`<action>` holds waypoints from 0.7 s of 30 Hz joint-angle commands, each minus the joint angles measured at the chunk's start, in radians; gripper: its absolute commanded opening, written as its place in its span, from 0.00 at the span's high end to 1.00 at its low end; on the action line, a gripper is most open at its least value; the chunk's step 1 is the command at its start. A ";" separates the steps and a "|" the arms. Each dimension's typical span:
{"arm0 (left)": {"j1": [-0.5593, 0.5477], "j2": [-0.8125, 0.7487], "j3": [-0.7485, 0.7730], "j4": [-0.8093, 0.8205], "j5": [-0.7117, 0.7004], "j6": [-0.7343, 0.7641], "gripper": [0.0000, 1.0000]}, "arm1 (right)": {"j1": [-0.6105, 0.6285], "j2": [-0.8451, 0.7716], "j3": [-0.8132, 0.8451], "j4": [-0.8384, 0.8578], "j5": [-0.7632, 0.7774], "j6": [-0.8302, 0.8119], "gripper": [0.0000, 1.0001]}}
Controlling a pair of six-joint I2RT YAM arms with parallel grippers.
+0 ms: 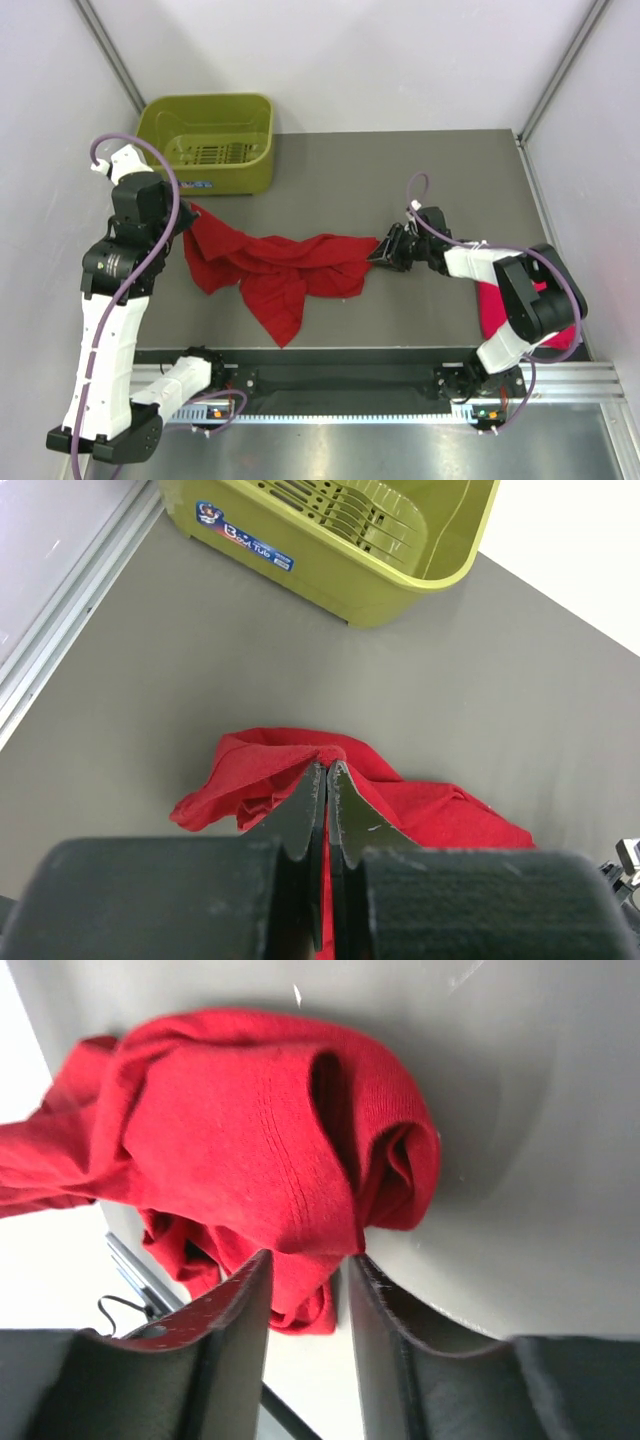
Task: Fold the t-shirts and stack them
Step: Flatten the tshirt out
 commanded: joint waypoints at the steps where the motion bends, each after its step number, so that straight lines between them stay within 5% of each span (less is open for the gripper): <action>1: 0.000 0.001 0.003 0.042 0.006 0.024 1.00 | -0.023 -0.020 0.033 0.045 -0.006 0.012 0.61; 14: 0.000 0.011 -0.003 0.049 0.027 0.014 1.00 | -0.058 0.009 0.010 0.101 -0.012 0.038 0.62; 21: 0.000 0.016 -0.002 0.053 0.030 0.009 1.00 | -0.072 0.027 0.027 0.077 -0.023 0.020 0.73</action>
